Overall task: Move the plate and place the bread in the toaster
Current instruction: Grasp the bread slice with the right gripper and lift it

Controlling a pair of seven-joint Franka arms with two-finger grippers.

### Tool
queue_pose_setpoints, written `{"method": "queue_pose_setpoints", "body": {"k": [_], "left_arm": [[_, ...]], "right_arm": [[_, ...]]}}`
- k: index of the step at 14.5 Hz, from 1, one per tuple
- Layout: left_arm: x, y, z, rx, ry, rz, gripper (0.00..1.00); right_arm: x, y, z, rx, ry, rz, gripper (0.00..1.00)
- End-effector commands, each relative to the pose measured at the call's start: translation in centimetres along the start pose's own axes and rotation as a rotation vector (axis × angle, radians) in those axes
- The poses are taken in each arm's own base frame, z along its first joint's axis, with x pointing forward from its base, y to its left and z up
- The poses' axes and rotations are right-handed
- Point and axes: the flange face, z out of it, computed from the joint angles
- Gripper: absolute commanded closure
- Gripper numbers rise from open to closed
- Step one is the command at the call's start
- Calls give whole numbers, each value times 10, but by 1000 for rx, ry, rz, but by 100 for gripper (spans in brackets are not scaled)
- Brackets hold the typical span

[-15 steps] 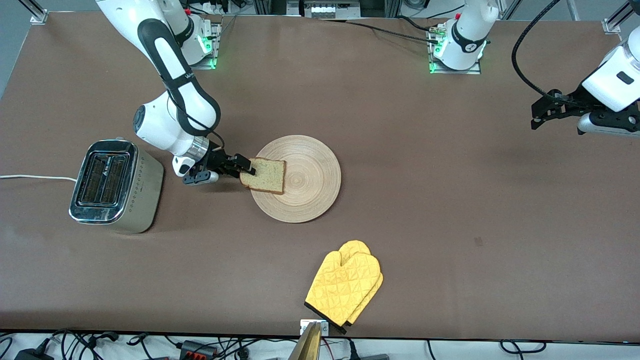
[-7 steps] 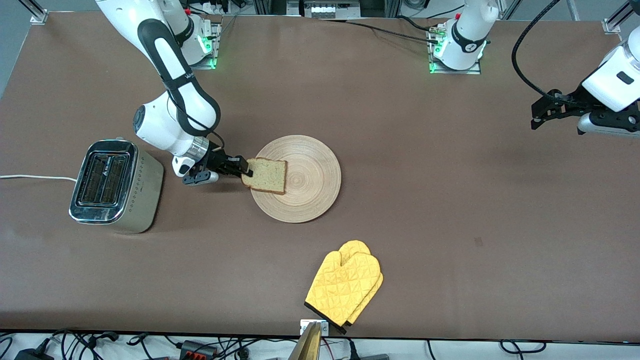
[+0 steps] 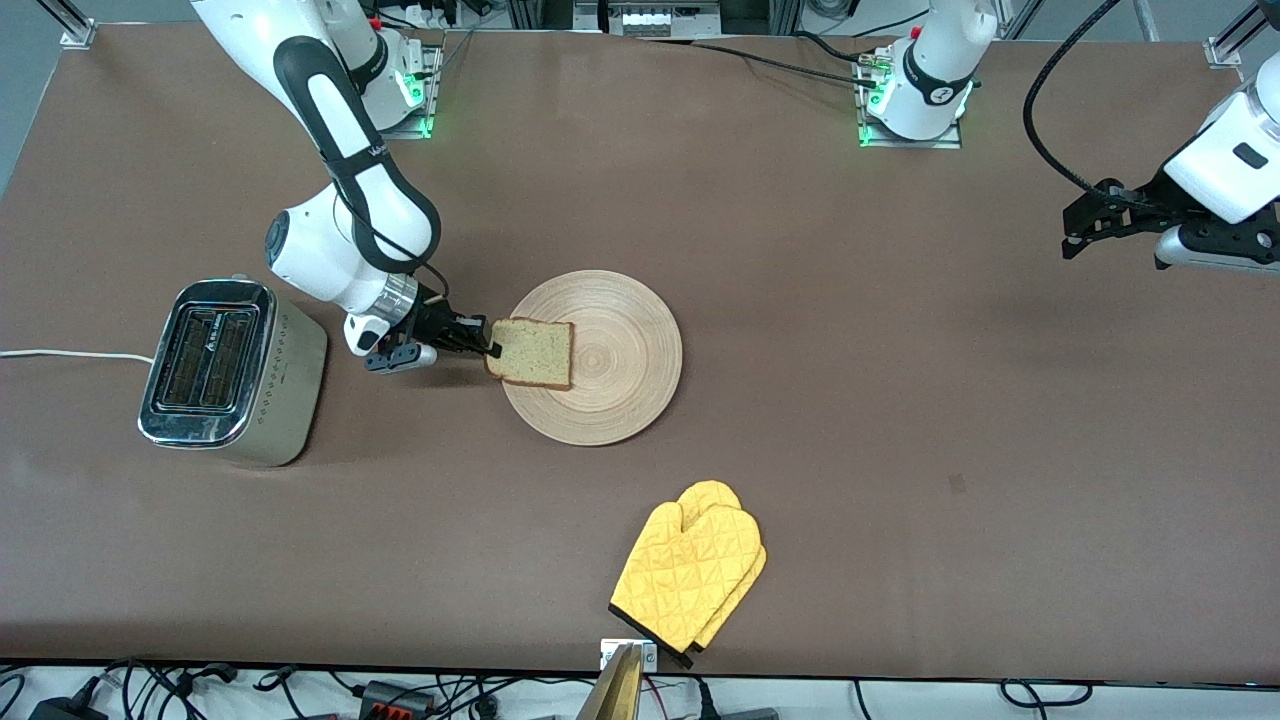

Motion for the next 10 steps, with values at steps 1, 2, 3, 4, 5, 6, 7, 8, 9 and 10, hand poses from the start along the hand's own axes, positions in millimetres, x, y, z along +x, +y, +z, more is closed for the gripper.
{"method": "queue_pose_setpoints", "body": {"k": [1,2,3,4,5,6,7,8,9,10], "left_arm": [[2,2,-6,-10,-5,-6,0],[2,3,-6,-10,-5,-5,0],[2,2,-6,-10,-5,-6,0],[2,2,-6,-10,-5,-6,0],[2,2,-6,-10,-5,-6,0],[2,2,-6,-10,-5,-6,0],[2,2,-6,-10,-5,-6,0],[2,3,-6,-10,-5,-5,0],[2,2,-6,-10,-5,-6,0],[2,2,-6,-10,-5,-6,0]], "right_arm": [[6,-6,-7,17,32,-9,100],[8,-12,-12,28,39,-12,100],[10,-15,-16,42,38,-10,100],[14,-20,-24,59,42,-11,100],[15,-21,-28,73,34,-10,100],[17,-23,-36,89,37,-7,100],[19,-26,-42,100,38,-9,100],[21,-29,-50,116,41,-7,100],[25,-26,-61,130,39,5,100],[26,-24,-69,147,28,8,100]]}}
